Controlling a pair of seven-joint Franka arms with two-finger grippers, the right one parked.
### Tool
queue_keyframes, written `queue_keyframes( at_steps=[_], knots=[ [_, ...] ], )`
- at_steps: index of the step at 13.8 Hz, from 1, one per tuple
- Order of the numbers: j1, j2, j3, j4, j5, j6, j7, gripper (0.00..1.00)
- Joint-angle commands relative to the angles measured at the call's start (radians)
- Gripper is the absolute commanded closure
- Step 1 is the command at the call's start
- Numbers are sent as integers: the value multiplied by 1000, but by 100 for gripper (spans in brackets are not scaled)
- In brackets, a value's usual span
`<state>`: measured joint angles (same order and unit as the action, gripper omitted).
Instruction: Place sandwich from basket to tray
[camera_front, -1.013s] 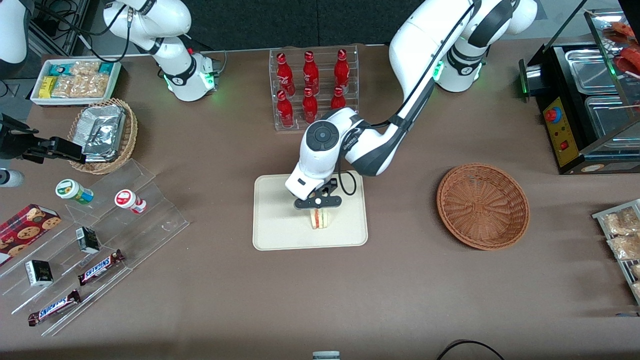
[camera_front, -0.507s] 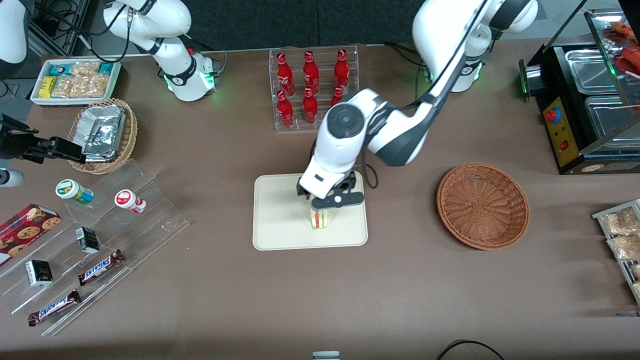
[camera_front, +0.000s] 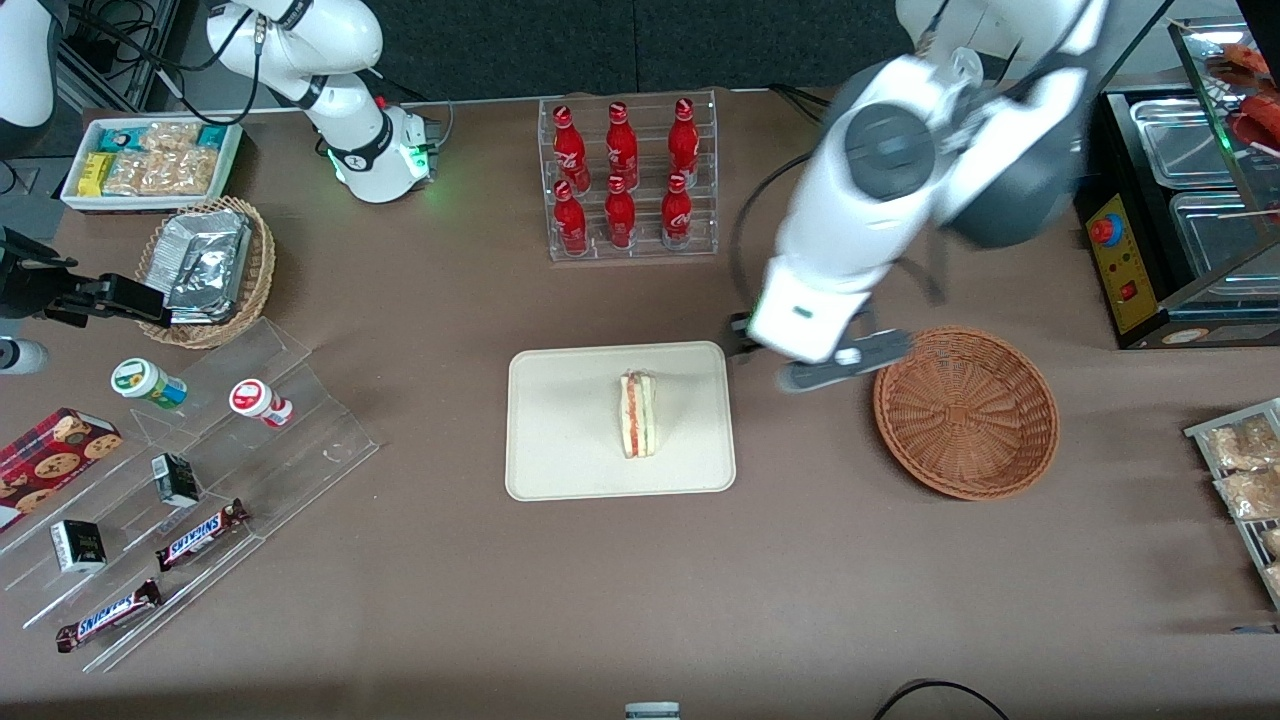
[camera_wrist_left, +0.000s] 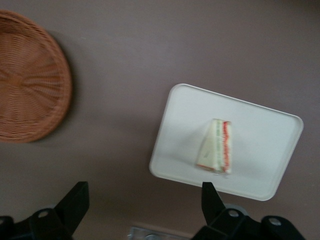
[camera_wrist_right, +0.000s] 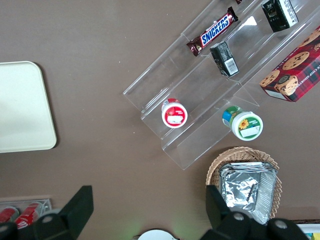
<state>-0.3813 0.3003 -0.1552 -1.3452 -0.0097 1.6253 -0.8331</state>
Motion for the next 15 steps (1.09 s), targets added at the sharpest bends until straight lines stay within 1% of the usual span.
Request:
queue_keyframes(
  at_steps=[1, 2, 3, 5, 8, 10, 12, 15],
  knots=[
    [112, -102, -9, -34, -4, -114, 125, 1],
    [140, -121, -9, -37, 0, -145, 156, 1],
    [169, -148, -9, -52, 23, -177, 184, 1],
    [231, -223, -9, -115, 36, -193, 270, 1],
    [347, -346, -9, -228, 34, -199, 484, 1],
    [392, -403, -7, -267, 34, -212, 622, 1],
    [432, -426, -6, -272, 20, -231, 768, 1],
    [427, -391, -1, -218, 28, -240, 782, 1]
  ],
)
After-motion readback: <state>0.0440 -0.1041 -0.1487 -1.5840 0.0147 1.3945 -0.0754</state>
